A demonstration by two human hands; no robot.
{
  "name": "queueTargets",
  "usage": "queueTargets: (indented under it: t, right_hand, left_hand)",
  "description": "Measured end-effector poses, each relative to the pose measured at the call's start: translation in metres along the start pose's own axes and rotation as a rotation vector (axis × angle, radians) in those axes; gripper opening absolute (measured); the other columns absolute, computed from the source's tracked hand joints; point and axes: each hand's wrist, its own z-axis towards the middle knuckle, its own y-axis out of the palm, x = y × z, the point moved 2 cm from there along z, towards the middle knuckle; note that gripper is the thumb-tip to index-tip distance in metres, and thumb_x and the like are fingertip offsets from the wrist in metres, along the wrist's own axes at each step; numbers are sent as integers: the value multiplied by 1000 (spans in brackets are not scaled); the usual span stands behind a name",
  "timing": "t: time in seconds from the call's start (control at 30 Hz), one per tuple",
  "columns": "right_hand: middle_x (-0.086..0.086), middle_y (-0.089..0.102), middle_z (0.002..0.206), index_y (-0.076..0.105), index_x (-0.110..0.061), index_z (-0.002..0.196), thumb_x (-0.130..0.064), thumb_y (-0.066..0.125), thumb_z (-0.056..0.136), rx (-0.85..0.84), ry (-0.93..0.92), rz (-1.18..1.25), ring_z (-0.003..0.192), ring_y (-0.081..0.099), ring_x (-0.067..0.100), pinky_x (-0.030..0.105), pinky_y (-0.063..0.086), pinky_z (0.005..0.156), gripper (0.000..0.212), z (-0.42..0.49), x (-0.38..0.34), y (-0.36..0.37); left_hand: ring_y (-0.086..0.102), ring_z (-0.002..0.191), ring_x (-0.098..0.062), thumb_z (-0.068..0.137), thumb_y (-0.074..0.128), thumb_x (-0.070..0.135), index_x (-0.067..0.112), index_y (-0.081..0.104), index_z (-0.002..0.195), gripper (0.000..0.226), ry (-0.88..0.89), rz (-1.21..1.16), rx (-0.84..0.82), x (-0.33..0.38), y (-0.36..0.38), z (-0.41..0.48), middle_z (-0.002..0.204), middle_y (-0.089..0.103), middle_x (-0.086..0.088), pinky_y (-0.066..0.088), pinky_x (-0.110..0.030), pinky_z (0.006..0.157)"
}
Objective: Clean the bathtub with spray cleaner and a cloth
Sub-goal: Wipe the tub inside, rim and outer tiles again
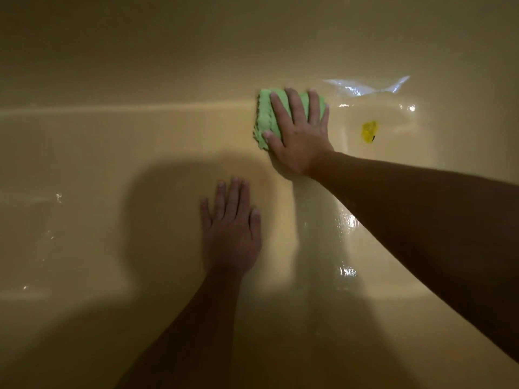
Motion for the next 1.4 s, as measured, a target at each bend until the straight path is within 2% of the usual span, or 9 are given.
queueTargets:
  t: [0.2, 0.33, 0.43, 0.67, 0.8, 0.97, 1.1, 1.23, 1.4]
  right_hand:
    - [11, 31, 166, 34, -21, 161, -55, 35, 102, -43, -211, -17, 153, 19, 49, 71, 15, 120, 68, -118, -19, 30]
    - [9, 28, 168, 29, -24, 163, -56, 38, 104, -114, -268, 7, 156, 14, 47, 71, 15, 120, 68, -212, -45, 55]
    - [7, 29, 168, 28, -25, 163, -57, 40, 103, -152, -287, 23, 156, 14, 44, 71, 19, 119, 69, -230, -56, 59]
    - [8, 32, 166, 33, -23, 161, -58, 38, 102, -106, -236, -9, 153, 19, 48, 69, 19, 120, 70, -122, -52, 43]
    - [7, 14, 172, 17, -26, 165, -66, 24, 96, -79, -113, -18, 156, 3, 46, 68, 6, 122, 80, -21, -51, 16]
    - [4, -4, 174, 2, -29, 166, -61, 31, 105, -52, 1, -64, 156, -12, 45, 67, -4, 121, 75, 17, -65, 13]
    - [9, 9, 173, 12, -26, 166, -62, 24, 100, -99, -24, -63, 156, -1, 48, 70, 2, 120, 77, -40, -80, 31]
    - [15, 30, 166, 35, -18, 161, -53, 38, 102, -87, -141, -19, 151, 19, 53, 72, 16, 119, 69, -142, -104, 59]
    - [4, 12, 173, 10, -30, 166, -62, 31, 105, -228, -202, -4, 159, -3, 40, 68, 2, 123, 72, -220, -123, 74]
  left_hand:
    - [16, 159, -23, 108, 27, 40, 17, 23, 164, 61, -8, -3, -15, -19, -4, -16, 171, 22, 0, 15, -54, 126]
    - [12, 160, -24, 108, 20, 43, 21, 19, 165, 61, -121, -22, -71, -37, -8, -24, 172, 17, 1, 12, -56, 126]
    - [5, 160, -24, 109, 15, 45, 23, 12, 166, 61, -119, -12, -91, -39, -8, -22, 173, 10, 2, 8, -57, 126]
    - [9, 160, -24, 109, 19, 45, 23, 18, 165, 60, -91, 0, -51, -49, -11, -9, 172, 17, 1, 11, -60, 125]
    - [7, 160, -25, 108, 22, 45, 22, 15, 166, 63, -28, 24, -49, -65, -14, 9, 172, 16, 1, 9, -60, 125]
    - [15, 159, -27, 107, 28, 45, 21, 21, 165, 63, 104, 37, -47, -97, -18, 24, 171, 22, -2, 13, -58, 125]
    - [14, 159, -26, 108, 26, 44, 20, 22, 164, 62, 112, 21, -79, -116, -23, 11, 171, 21, -2, 13, -56, 126]
    - [13, 159, -26, 109, 23, 45, 18, 22, 164, 62, 107, 25, -110, -127, -26, 1, 171, 21, -1, 13, -57, 125]
    - [1, 161, -23, 109, 19, 47, 21, 12, 166, 63, 95, 6, -153, -127, -27, 3, 173, 9, 2, 9, -58, 126]
